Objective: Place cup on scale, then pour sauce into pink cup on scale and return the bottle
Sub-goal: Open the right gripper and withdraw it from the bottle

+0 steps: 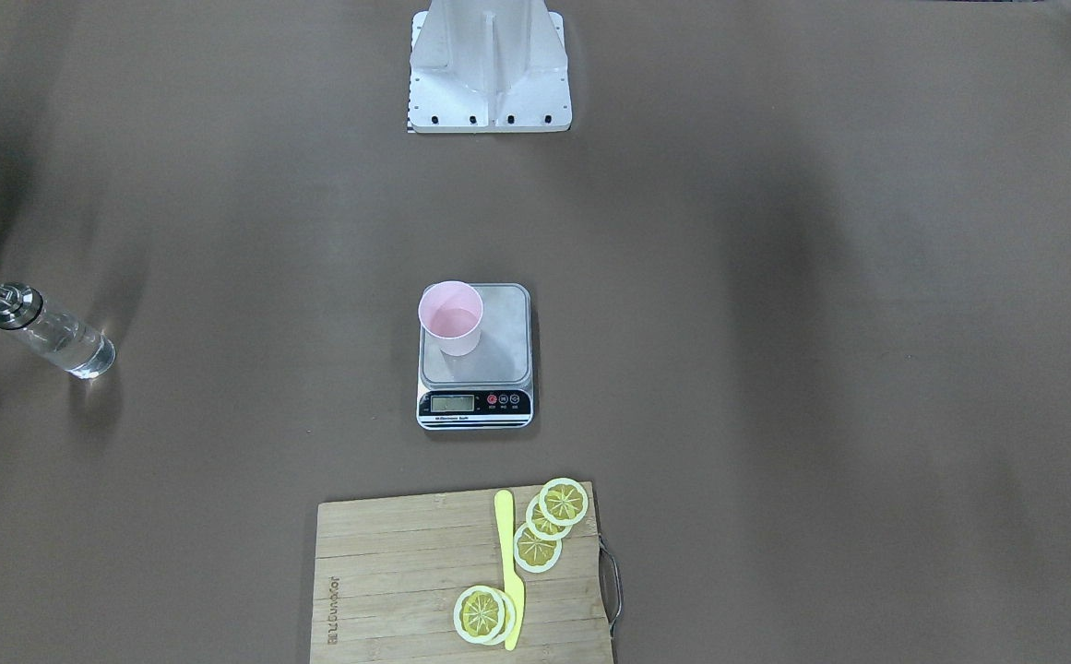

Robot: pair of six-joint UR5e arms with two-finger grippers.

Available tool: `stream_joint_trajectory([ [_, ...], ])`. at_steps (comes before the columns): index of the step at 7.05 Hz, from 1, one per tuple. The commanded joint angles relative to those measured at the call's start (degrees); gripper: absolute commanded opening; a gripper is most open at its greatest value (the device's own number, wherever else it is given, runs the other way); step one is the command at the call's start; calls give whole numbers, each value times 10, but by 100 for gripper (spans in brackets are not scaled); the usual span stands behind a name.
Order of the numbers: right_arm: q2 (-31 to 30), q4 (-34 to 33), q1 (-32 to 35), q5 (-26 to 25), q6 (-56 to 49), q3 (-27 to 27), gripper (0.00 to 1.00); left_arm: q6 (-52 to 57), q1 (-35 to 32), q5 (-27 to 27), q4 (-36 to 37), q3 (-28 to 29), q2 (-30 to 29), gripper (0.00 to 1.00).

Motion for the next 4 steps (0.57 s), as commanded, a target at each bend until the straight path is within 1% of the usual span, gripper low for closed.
stream_joint_trajectory([
  [1,11,-83,59,3,0,3,100,3,0,-1,0,1,0,97],
  [2,29,-141,81,6,0,6,100,4,0,-1,0,2,0,97],
  [4,72,-307,107,0,0,10,100,5,0,-1,-1,2,-3,97],
])
